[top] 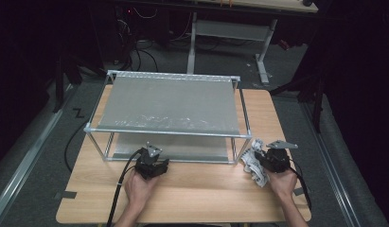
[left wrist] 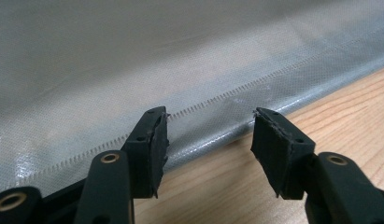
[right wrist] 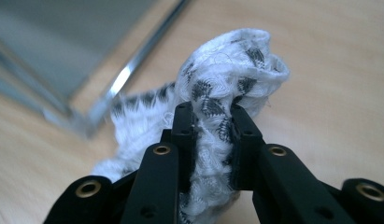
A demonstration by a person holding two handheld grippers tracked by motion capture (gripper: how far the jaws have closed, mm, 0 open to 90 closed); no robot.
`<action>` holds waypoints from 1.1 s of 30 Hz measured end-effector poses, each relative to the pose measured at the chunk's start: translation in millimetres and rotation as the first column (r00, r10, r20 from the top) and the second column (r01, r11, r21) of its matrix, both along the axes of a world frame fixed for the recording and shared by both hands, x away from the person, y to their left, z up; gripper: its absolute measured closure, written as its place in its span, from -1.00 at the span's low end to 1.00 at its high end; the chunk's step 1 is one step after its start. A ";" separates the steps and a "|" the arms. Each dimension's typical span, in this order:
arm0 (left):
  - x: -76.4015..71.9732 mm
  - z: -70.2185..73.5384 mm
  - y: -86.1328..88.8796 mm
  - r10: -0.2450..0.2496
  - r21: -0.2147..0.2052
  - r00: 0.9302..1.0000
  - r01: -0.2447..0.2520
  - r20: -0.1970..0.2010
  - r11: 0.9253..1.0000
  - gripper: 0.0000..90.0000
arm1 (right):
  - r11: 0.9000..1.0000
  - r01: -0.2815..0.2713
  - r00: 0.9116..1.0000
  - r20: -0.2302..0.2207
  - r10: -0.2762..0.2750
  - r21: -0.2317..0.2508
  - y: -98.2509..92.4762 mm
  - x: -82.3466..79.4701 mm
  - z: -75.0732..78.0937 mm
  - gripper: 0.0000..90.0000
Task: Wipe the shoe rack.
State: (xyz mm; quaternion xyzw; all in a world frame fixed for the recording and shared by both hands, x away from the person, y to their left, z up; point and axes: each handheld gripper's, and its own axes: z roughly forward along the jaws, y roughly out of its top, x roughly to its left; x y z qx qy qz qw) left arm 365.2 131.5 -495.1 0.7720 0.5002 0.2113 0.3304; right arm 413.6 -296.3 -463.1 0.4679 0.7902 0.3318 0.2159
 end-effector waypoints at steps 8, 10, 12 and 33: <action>-0.4 -0.2 0.8 -0.001 0.001 1.000 0.001 0.001 1.000 0.01 | 0.990 -0.088 0.996 0.016 0.087 0.111 27.5 31.5 9.3 0.72; -0.4 -0.9 0.4 -0.001 0.006 1.000 0.001 0.005 1.000 0.01 | 0.985 -0.122 0.992 0.002 0.123 0.125 32.7 32.5 5.6 0.73; -0.1 -2.1 -0.5 0.001 0.021 1.000 -0.001 0.013 1.000 0.02 | 0.982 -0.140 0.990 -0.006 0.142 0.125 35.5 30.6 2.1 0.73; 3.8 -6.0 4.8 -0.019 0.015 0.999 0.018 0.045 1.000 0.02 | 0.975 -0.195 0.981 0.005 0.196 0.108 42.3 1.1 -6.6 0.76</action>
